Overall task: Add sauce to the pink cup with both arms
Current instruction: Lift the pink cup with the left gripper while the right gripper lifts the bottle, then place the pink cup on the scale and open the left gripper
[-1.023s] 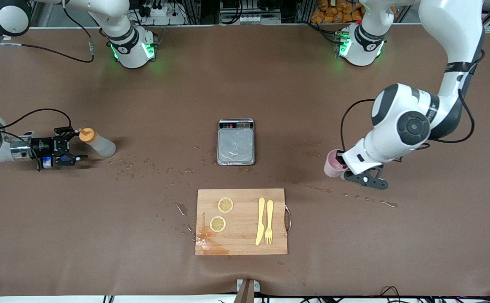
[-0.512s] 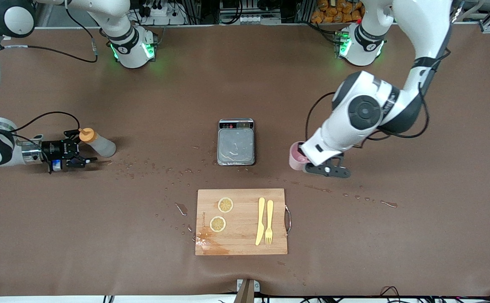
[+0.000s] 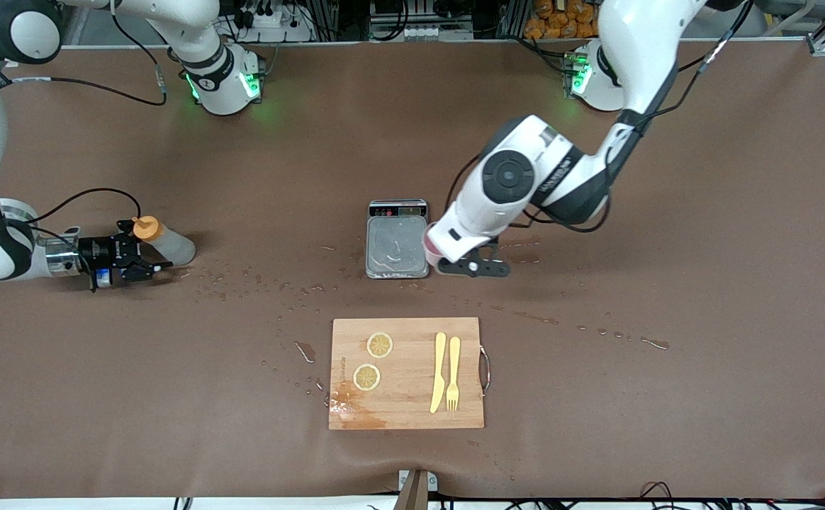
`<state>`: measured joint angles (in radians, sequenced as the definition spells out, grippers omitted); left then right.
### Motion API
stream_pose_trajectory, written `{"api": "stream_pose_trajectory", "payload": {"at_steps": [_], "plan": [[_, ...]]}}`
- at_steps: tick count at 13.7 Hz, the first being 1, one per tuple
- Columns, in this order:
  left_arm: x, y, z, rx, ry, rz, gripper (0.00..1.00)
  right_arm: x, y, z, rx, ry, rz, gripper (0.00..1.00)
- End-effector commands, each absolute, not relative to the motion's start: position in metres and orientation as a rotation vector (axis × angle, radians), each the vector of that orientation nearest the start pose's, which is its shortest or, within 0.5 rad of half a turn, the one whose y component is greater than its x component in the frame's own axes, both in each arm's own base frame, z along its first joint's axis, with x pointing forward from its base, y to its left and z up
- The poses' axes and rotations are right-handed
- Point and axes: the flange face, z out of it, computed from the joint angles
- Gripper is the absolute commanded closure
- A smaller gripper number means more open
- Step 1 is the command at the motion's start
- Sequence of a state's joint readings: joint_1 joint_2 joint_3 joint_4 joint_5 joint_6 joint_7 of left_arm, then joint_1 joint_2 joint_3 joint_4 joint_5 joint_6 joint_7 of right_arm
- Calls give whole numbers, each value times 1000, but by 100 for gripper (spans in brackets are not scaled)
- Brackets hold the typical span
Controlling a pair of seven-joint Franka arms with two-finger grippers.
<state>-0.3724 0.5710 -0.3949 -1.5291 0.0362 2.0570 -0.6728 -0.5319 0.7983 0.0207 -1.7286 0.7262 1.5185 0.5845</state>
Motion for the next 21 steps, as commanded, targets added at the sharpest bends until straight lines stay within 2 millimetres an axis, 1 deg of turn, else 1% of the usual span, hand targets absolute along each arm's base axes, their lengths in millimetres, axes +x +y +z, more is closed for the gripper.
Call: {"api": "stream_pose_trajectory", "payload": {"at_steps": [1,3,4,6,7,8,9,11,12,14,15,16,17,18,19,20,21], "plan": [[529,-484,331,-3283,7,255,100,518,-203,118,-1597,1474,1221,38],[516,-502,316,-3273,-25,287,100,518,-203,118,-1594,1473,1225,46],[512,-507,310,-3272,-23,293,100,518,-203,119,-1592,1471,1226,46],[510,-514,301,-3291,-23,279,100,519,-202,120,-1588,1474,1233,46],[503,-524,296,-3302,-4,266,100,520,-201,123,-1588,1471,1236,46],[502,-527,295,-3304,1,260,100,522,-202,127,-1590,1471,1234,46],[501,-527,290,-3299,8,271,100,525,-203,133,-1582,1488,1246,46],[495,-536,281,-3310,18,264,100,537,-204,147,-1587,1523,1252,46],[496,-536,273,-3313,15,267,100,541,-199,153,-1601,1515,1252,46],[491,-541,270,-3311,41,268,100,550,-191,172,-1651,1516,1230,46],[491,-540,269,-3309,41,268,100,553,-190,184,-1668,1538,1218,46],[493,-538,269,-3308,19,268,86,556,-189,195,-1684,1563,1210,46],[495,-536,268,-3308,6,272,14,560,-185,207,-1718,1577,1199,46],[497,-534,270,-3311,6,258,0,563,-183,218,-1747,1586,1186,46],[500,-533,274,-3315,4,247,0,567,-180,227,-1751,1612,1174,46],[501,-533,279,-3321,0,239,0,571,-173,236,-1768,1632,1165,46],[503,-531,289,-3328,2,217,0,575,-164,244,-1793,1640,1156,46]]}}
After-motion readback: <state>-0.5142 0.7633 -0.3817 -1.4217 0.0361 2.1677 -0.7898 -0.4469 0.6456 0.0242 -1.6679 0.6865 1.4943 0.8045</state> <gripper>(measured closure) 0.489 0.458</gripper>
